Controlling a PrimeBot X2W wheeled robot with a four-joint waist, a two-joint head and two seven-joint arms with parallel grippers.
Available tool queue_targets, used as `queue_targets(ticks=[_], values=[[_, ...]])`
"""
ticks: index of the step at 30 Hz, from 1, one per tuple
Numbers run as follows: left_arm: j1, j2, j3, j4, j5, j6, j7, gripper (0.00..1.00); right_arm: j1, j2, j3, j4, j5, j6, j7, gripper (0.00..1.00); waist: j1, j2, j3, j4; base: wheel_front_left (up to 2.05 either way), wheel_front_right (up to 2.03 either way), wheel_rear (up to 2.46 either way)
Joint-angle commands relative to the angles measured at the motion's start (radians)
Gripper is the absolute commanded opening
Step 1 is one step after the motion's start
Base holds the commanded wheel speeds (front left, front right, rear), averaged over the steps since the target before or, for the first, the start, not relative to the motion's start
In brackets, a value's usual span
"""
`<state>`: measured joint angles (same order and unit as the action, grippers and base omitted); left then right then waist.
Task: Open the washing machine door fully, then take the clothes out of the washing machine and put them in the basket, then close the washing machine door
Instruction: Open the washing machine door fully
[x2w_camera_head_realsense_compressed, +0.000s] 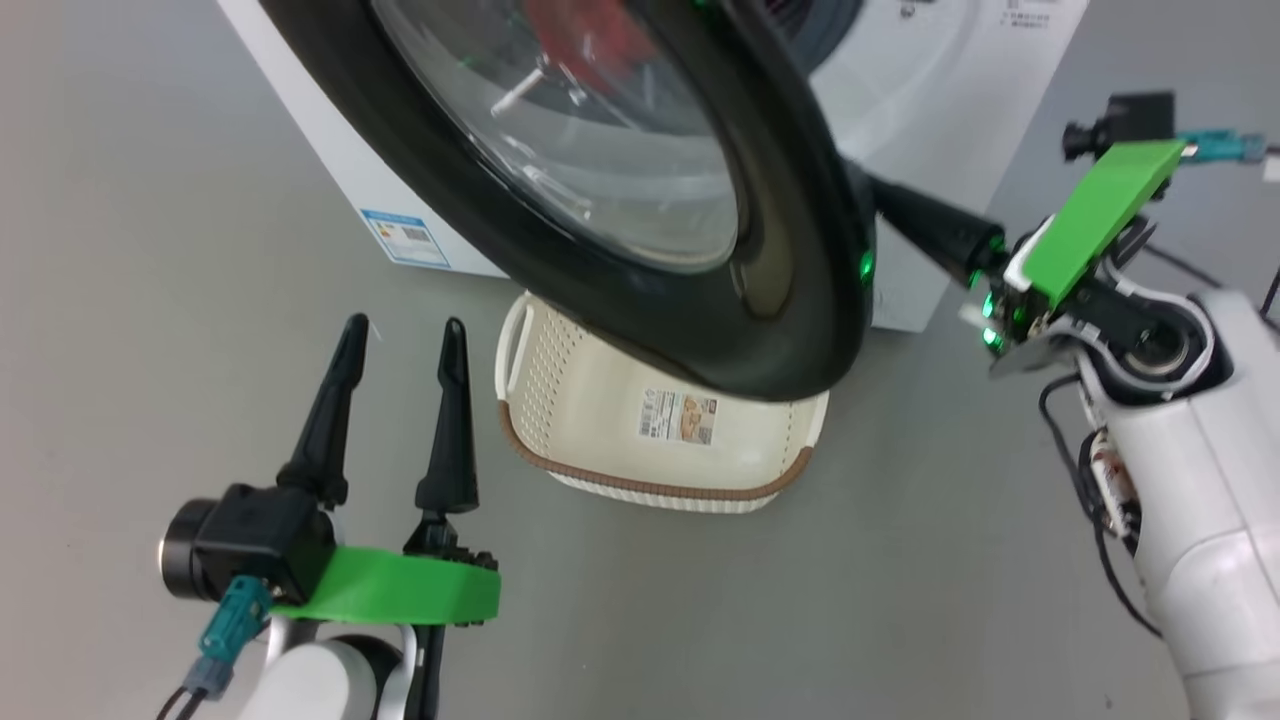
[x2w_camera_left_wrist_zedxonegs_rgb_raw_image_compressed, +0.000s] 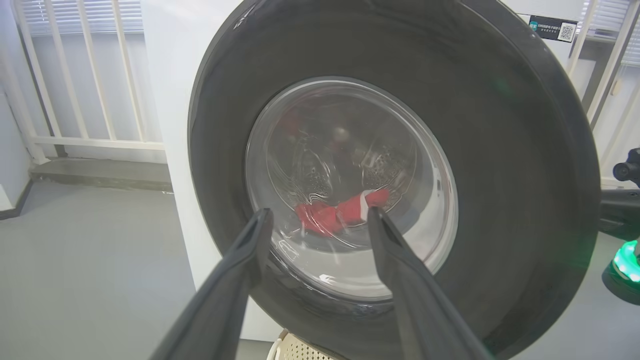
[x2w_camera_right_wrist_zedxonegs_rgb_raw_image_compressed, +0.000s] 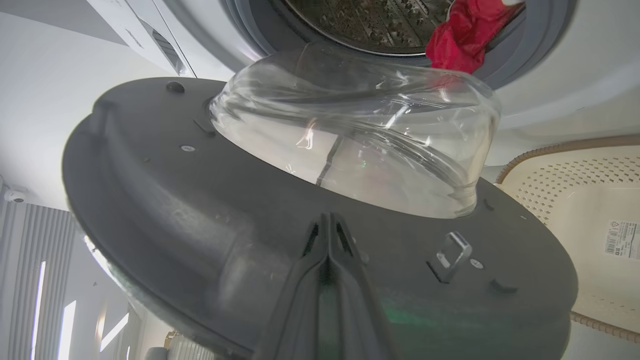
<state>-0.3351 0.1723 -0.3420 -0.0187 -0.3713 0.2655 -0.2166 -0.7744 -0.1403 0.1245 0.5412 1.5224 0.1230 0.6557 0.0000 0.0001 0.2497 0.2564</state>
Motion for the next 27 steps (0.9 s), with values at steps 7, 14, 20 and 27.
queue_targets(ticks=[7, 14, 20, 27], values=[[0.032, 0.031, 0.029, -0.027, -0.005, 0.020, 0.012, 1.00, 0.085, 0.039, 0.029, -0.080, 0.036, 0.008, 0.028, 0.00, 0.0000, -0.0001, -0.071, 0.043, 0.00, 0.00, 0.00], [0.061, 0.038, 0.028, -0.029, -0.010, 0.029, 0.020, 1.00, 0.154, 0.045, 0.036, -0.119, 0.051, 0.008, 0.042, 0.00, 0.0000, -0.0001, -0.113, 0.076, 0.00, 0.00, 0.00], [0.083, 0.046, 0.025, -0.034, -0.013, 0.036, 0.029, 1.00, 0.204, 0.056, 0.048, -0.151, 0.065, 0.008, 0.050, 0.00, 0.0000, -0.0001, -0.144, 0.104, 0.00, 0.00, 0.00], [0.099, 0.052, 0.022, -0.040, -0.018, 0.041, 0.037, 1.00, 0.239, 0.064, 0.062, -0.174, 0.073, 0.008, 0.053, 0.00, 0.0000, -0.0001, -0.162, 0.140, 0.00, 0.00, 0.00]])
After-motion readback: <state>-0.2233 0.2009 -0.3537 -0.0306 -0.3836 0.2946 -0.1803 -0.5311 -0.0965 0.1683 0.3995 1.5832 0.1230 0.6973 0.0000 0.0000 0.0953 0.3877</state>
